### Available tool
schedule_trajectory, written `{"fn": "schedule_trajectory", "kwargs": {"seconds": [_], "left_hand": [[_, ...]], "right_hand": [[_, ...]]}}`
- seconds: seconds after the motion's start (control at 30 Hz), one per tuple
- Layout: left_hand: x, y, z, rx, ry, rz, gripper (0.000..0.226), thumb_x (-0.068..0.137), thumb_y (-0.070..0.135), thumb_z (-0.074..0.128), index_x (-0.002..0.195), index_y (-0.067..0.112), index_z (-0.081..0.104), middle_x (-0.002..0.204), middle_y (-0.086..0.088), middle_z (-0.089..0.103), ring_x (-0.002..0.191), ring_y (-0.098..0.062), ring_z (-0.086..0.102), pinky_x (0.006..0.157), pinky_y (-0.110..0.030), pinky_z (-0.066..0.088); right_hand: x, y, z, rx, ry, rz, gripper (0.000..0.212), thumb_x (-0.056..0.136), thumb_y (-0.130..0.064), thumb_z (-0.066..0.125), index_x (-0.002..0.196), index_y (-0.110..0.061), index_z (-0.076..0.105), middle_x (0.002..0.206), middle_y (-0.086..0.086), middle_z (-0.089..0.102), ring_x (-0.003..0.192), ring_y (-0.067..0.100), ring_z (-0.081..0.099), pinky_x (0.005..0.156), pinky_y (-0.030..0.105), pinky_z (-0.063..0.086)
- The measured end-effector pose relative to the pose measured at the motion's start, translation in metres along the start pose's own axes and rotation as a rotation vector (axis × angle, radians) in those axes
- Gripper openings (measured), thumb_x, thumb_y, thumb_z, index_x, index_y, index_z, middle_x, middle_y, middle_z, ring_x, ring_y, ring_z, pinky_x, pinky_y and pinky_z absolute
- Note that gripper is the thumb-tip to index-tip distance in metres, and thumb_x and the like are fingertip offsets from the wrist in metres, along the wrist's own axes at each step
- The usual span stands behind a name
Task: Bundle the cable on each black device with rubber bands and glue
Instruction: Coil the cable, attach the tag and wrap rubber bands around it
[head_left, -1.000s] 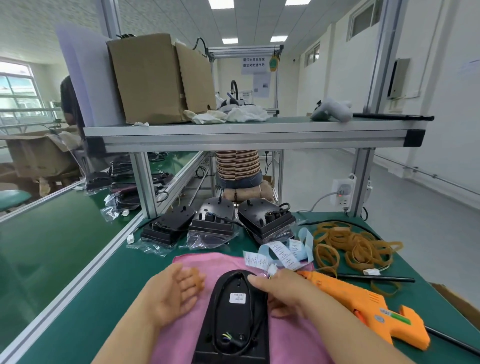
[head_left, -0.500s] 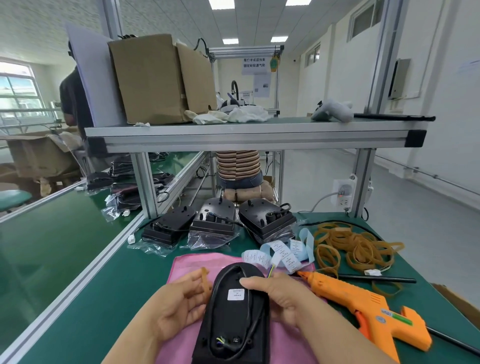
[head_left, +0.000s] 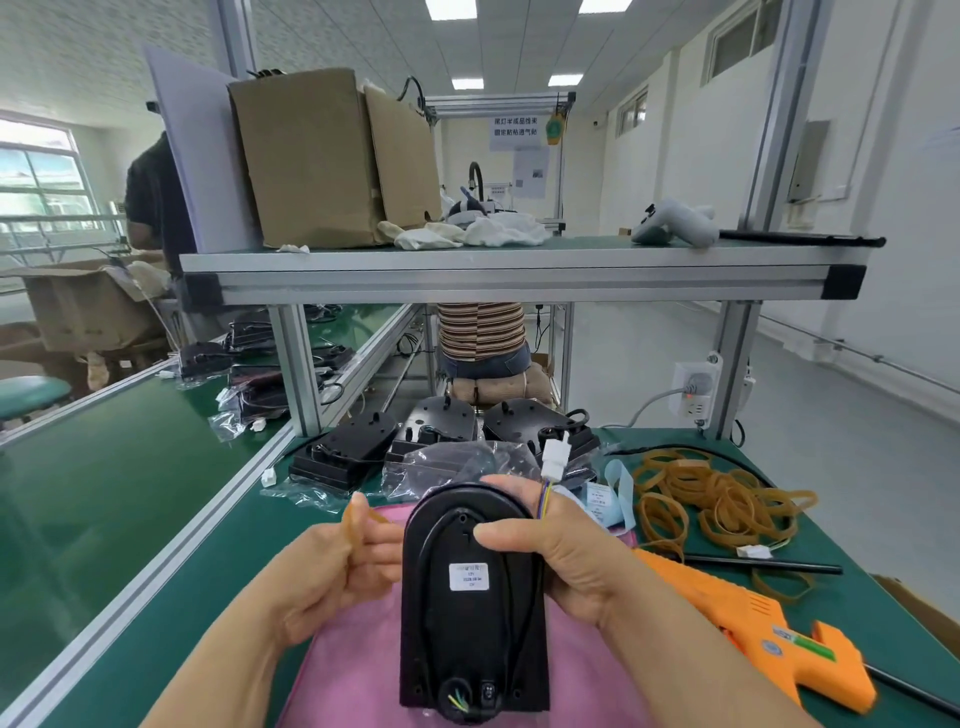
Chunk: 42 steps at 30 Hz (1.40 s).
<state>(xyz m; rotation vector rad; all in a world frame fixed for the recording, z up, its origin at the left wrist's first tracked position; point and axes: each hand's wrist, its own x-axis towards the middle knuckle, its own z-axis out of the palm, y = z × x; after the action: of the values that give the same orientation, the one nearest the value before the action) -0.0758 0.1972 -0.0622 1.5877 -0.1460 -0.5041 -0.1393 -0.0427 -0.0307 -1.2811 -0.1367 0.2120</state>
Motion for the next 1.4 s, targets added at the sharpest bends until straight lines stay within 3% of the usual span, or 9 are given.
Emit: {"fn": "schedule_trajectory", "kwargs": {"seconds": [0.07, 0.13, 0.37, 0.57, 0.77, 1.03, 1.17, 1.27, 1.4], "left_hand": [[-0.006, 0.011, -0.001, 0.063, -0.105, 0.1, 0.079, 0.082, 0.075, 0.042, 0.126, 0.013, 0.066, 0.123, -0.008, 0.069, 0.116, -0.023, 0.063, 0.107, -0.048, 0.043], [-0.013, 0.023, -0.001, 0.079, -0.154, 0.191, 0.1, 0.06, 0.08, 0.066, 0.136, 0.016, 0.057, 0.136, -0.006, 0.061, 0.129, -0.024, 0.055, 0.113, -0.05, 0.034], [-0.03, 0.05, 0.012, 0.366, -0.202, 0.307, 0.093, 0.055, 0.05, 0.086, 0.138, 0.029, 0.051, 0.135, 0.022, 0.058, 0.128, 0.003, 0.05, 0.104, -0.018, 0.043], [-0.037, 0.051, 0.033, 0.497, -0.002, 0.415, 0.081, 0.054, 0.04, 0.083, 0.13, 0.04, 0.057, 0.134, 0.027, 0.057, 0.126, 0.007, 0.051, 0.111, -0.03, 0.038], [-0.033, 0.041, 0.042, 0.466, -0.007, 0.434, 0.104, 0.061, 0.035, 0.085, 0.151, 0.038, 0.031, 0.144, 0.028, 0.046, 0.13, 0.011, 0.044, 0.108, -0.02, 0.034], [-0.032, 0.05, 0.044, 0.629, 0.05, 0.477, 0.088, 0.074, 0.024, 0.085, 0.145, 0.046, 0.037, 0.135, 0.037, 0.05, 0.122, 0.017, 0.047, 0.104, -0.012, 0.036], [-0.033, 0.051, 0.044, 0.67, -0.018, 0.475, 0.085, 0.078, 0.023, 0.081, 0.14, 0.058, 0.035, 0.133, 0.046, 0.044, 0.122, 0.023, 0.041, 0.089, 0.005, 0.033], [-0.036, 0.058, 0.047, 0.7, -0.047, 0.492, 0.078, 0.075, 0.024, 0.081, 0.136, 0.056, 0.043, 0.128, 0.037, 0.054, 0.119, 0.017, 0.048, 0.094, -0.005, 0.039], [-0.041, 0.061, 0.049, 0.65, -0.137, 0.476, 0.041, 0.068, 0.02, 0.066, 0.105, 0.039, 0.063, 0.091, 0.015, 0.067, 0.08, 0.005, 0.059, 0.07, -0.015, 0.051]], "right_hand": [[-0.001, -0.006, 0.002, -0.054, -0.068, -0.035, 0.049, 0.066, 0.003, 0.074, 0.115, -0.001, 0.067, 0.107, 0.02, 0.07, 0.093, 0.028, 0.068, 0.082, 0.035, 0.057], [-0.002, -0.01, 0.002, -0.091, -0.093, -0.05, 0.052, 0.066, 0.004, 0.073, 0.117, 0.003, 0.064, 0.105, 0.02, 0.069, 0.092, 0.028, 0.067, 0.082, 0.034, 0.057], [0.001, -0.003, 0.006, -0.133, 0.023, -0.116, 0.06, 0.058, 0.002, 0.078, 0.113, -0.004, 0.056, 0.099, 0.009, 0.07, 0.091, 0.022, 0.068, 0.084, 0.035, 0.055], [-0.001, 0.002, 0.008, -0.132, 0.136, -0.257, 0.059, 0.056, 0.0, 0.081, 0.109, -0.013, 0.058, 0.108, 0.009, 0.068, 0.099, 0.025, 0.068, 0.091, 0.04, 0.056], [-0.004, 0.004, 0.004, -0.105, 0.071, -0.276, 0.046, 0.062, 0.002, 0.08, 0.097, -0.025, 0.065, 0.102, 0.006, 0.07, 0.096, 0.026, 0.069, 0.084, 0.036, 0.057], [-0.006, -0.01, 0.006, -0.109, 0.181, -0.287, 0.048, 0.066, -0.009, 0.082, 0.109, -0.023, 0.065, 0.107, -0.002, 0.071, 0.105, 0.017, 0.068, 0.084, 0.027, 0.055], [-0.019, -0.03, 0.015, -0.601, 0.624, -0.659, 0.041, 0.076, -0.026, 0.081, 0.109, -0.034, 0.059, 0.113, -0.017, 0.057, 0.111, -0.001, 0.053, 0.095, 0.013, 0.039], [-0.022, -0.031, 0.043, -1.112, 0.624, -0.945, 0.024, 0.071, -0.042, 0.076, 0.082, -0.023, 0.065, 0.106, -0.009, 0.052, 0.108, 0.008, 0.048, 0.099, 0.03, 0.038], [-0.015, -0.027, 0.071, -1.464, 0.517, -0.587, 0.05, 0.064, -0.073, 0.064, 0.07, -0.023, 0.062, 0.108, -0.009, 0.044, 0.119, 0.014, 0.036, 0.117, 0.053, 0.014]]}}
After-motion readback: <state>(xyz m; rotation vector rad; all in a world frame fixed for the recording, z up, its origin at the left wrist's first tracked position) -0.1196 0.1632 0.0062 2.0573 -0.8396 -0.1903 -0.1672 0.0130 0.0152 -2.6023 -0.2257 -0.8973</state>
